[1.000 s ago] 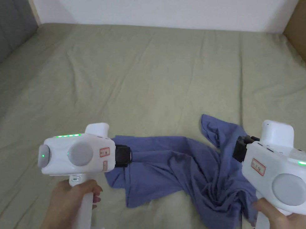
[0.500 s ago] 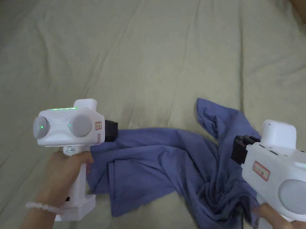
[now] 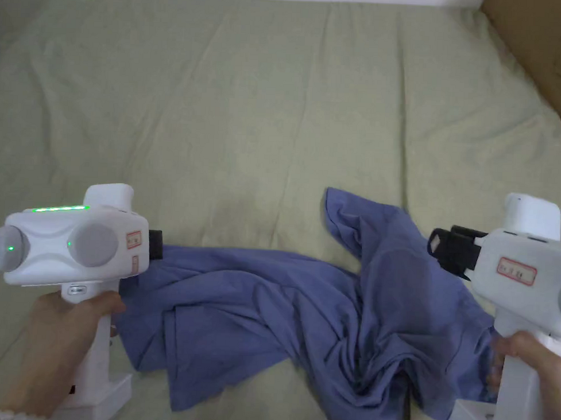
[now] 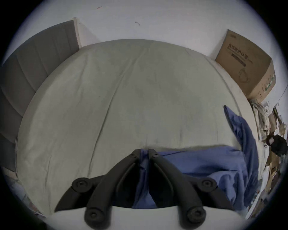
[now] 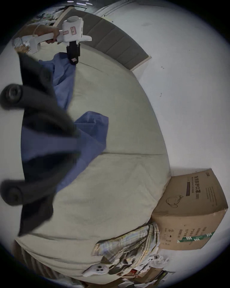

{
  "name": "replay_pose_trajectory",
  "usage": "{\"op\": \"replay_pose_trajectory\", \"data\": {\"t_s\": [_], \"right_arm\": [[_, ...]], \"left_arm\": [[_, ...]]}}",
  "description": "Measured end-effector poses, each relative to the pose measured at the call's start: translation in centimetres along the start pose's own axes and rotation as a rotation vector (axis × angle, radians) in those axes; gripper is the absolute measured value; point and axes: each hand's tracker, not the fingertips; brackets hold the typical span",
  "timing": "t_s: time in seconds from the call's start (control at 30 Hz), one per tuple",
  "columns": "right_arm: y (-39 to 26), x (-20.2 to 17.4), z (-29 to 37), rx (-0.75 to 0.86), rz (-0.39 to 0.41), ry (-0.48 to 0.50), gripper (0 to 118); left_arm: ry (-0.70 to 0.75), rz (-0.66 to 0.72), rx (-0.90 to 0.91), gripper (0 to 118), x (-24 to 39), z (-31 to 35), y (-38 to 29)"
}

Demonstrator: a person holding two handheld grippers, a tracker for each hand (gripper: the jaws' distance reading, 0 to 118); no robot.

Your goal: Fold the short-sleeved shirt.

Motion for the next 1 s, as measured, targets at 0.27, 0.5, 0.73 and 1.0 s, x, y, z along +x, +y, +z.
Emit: {"op": "replay_pose_trajectory", "data": {"t_s": [0.27,0.5,0.73,1.0], "right_arm": [[4.2,1.6,-9.4,-0.229,0.107,-0.037,76],[1.7,0.4,-12.4,-0.357,0.23,-0.079,69],[2.7,0.0,-10.4,-0.373,0.177,-0.059,4],[6.7,-0.3,-2.9,-0.209,0.144,-0.005,4]], "left_arm": [[-0.021,0.01,0.022,8,-0.5,1.3,0.6],[-0.021,0.006,0.015,8,-0.6,1.3,0.5],[-0.019,0.008,0.021,8,-0.7,3.2,0.7],[0.019,-0.036,0.142,8,-1.5,10.6,2.4]]}}
